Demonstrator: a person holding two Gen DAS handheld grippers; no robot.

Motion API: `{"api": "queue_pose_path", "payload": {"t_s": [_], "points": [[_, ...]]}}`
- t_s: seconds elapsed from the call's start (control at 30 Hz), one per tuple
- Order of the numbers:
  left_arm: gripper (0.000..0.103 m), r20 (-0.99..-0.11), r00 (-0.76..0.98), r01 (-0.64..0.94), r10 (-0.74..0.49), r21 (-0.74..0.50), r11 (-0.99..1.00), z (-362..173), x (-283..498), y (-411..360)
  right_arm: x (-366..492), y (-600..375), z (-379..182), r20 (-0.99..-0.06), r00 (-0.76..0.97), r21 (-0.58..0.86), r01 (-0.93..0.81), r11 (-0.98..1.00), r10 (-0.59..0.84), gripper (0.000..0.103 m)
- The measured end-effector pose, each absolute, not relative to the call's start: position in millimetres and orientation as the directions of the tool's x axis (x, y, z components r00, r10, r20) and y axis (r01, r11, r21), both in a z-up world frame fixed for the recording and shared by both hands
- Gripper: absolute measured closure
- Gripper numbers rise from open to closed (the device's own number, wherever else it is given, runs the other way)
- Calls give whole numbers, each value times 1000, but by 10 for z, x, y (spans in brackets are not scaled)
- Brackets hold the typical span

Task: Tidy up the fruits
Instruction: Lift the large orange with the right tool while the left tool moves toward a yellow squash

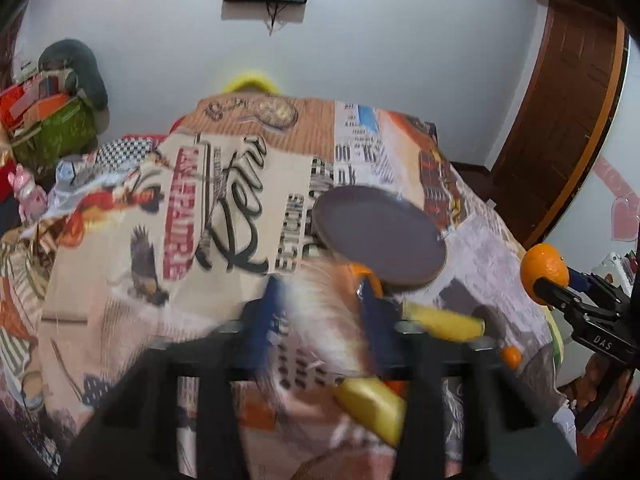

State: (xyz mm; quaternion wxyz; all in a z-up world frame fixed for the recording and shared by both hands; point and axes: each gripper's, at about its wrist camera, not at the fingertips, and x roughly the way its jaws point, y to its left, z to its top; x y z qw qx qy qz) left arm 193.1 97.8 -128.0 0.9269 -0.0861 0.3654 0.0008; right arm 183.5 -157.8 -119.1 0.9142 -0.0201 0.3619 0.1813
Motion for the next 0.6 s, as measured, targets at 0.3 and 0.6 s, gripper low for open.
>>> {"api": "queue_pose_path", "payload": {"t_s": [0.3, 0.6], "points": [[89, -730, 678, -53, -90, -171, 984, -1468, 2222, 999, 2075, -1491, -1168, -656, 676, 103, -362, 927, 336, 39], [40, -817, 574, -76, -47, -110, 991, -1963, 2101, 1180, 2137, -1548, -1350, -697, 636, 122, -349, 929, 331, 39]]}}
